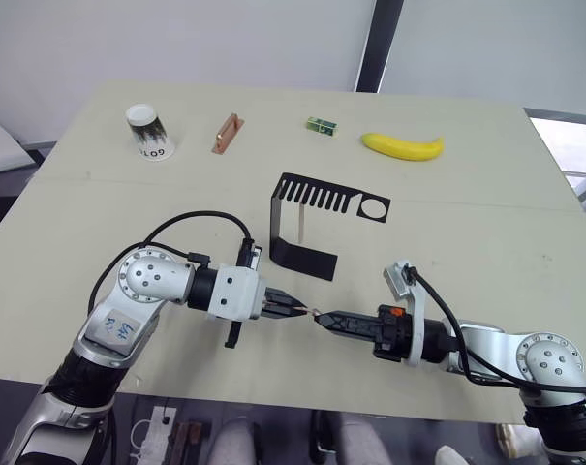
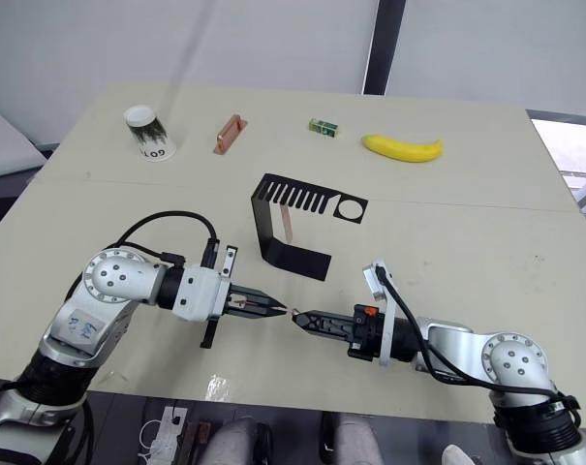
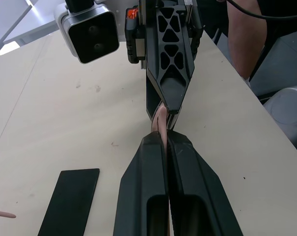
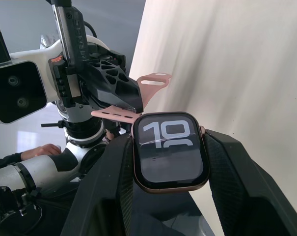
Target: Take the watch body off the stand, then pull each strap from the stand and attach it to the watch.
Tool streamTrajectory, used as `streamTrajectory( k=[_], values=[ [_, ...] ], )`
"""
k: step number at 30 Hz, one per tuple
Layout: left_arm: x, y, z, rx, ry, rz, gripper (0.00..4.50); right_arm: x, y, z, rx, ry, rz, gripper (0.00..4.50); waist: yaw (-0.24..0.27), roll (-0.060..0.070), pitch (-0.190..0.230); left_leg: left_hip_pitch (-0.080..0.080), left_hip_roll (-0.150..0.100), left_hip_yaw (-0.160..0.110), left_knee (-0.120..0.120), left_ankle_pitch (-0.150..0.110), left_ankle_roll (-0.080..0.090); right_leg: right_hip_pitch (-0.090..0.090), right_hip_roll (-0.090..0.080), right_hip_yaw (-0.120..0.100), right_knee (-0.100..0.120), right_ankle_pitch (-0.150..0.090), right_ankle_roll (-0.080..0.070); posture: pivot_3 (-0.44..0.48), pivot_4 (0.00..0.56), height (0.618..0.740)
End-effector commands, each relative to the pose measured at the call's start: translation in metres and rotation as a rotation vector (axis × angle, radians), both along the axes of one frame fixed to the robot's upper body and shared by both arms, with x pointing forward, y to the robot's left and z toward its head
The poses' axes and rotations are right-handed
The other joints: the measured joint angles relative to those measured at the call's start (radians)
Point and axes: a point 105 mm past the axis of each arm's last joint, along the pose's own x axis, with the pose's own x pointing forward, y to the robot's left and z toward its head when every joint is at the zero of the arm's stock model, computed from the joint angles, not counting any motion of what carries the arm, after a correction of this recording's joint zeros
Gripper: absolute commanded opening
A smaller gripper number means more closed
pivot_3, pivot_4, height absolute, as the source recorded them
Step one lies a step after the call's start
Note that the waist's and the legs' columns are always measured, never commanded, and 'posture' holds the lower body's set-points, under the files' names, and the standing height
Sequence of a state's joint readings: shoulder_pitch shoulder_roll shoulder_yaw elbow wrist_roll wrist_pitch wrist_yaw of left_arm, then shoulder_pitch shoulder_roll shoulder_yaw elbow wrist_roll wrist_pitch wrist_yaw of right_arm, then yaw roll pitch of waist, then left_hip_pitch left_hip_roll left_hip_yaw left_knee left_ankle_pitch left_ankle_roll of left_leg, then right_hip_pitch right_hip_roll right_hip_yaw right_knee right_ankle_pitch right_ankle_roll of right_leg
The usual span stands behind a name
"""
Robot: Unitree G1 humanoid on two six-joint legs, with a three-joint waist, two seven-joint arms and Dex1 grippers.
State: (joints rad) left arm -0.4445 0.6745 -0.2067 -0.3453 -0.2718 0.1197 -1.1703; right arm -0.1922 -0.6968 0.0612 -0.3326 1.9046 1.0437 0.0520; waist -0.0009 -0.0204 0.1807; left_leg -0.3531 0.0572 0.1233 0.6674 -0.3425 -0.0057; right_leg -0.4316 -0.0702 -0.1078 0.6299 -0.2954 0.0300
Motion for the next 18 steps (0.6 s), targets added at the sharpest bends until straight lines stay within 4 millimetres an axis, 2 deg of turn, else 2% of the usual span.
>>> streamTrajectory(
  k=[1,18],
  values=[
    [-0.003,-0.004,0.002,-0.009,-0.027,-0.020,0.00,-0.003,0.003,0.009,0.011,-0.038,0.018,1.60,0.000,0.000,0.000,0.000,0.000,0.000,0.000,0.000,0.000,0.000,0.000,0.000,0.000,0.000,0.000,0.000,0.150,0.740],
    [-0.006,-0.018,0.004,0.078,-0.065,-0.093,0.00,-0.005,0.007,0.008,-0.002,-0.021,0.041,1.60,0.000,0.000,0.000,0.000,0.000,0.000,0.000,0.000,0.000,0.000,0.000,0.000,0.000,0.000,0.000,0.000,0.150,0.740]
  ],
)
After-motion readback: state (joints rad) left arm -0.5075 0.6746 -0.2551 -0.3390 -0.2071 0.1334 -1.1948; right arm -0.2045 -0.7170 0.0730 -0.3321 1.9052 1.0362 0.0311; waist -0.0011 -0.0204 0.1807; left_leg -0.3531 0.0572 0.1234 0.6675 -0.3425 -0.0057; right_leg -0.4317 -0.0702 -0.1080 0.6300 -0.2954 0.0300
